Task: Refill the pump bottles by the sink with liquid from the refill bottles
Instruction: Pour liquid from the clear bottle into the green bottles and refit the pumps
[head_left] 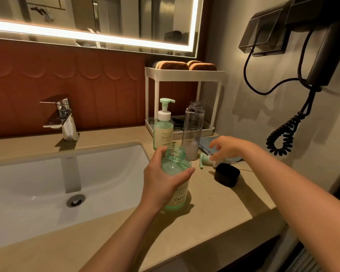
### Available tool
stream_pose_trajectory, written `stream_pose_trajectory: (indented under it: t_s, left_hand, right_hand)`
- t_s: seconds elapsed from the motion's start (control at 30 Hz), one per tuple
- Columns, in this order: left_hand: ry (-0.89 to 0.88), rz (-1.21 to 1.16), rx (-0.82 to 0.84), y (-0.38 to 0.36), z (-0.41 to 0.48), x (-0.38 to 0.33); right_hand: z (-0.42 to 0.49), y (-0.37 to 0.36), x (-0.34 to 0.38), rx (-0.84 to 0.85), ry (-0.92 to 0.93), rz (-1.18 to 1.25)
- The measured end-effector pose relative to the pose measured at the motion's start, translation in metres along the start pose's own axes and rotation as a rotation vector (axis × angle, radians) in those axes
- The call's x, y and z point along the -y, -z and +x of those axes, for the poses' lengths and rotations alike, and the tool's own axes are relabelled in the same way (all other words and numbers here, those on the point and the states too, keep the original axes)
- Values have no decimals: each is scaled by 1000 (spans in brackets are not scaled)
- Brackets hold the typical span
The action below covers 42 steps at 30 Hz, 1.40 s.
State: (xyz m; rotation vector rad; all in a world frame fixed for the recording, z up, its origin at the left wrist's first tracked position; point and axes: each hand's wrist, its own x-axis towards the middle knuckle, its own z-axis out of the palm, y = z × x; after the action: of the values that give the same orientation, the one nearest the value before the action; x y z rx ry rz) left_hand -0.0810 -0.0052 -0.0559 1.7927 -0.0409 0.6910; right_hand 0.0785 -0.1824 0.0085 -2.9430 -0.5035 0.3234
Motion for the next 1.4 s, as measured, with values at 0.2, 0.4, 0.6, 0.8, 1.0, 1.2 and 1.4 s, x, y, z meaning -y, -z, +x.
stream_pose_trajectory:
  t_s: [0.2, 0.4, 0.6, 0.8, 1.0, 1.2, 1.4]
  left_hand:
    - [-4, -23, -4, -1, 1, 1]
    - [-3, -33, 15, -1, 1, 1]
    - [-9, -50, 41, 1, 2, 0]
    - [-6, -47, 53, 3, 4, 3]
    - [19, -58, 91, 7, 4, 0]
    - [19, -63, 122, 9, -2, -2]
    - [-4, -66, 122, 12, -11, -5]
  right_hand:
    - [23, 1, -6, 108, 27, -140]
    - [32, -8, -9, 138, 44, -243]
    - [24, -2, -9, 17, 131, -183]
    - [-17, 23, 9, -161, 246, -166]
    - [-69, 45, 31, -309, 390, 123]
    - [-100, 43, 48, -370, 470, 609]
    - [-107, 36, 56, -455, 316, 1294]
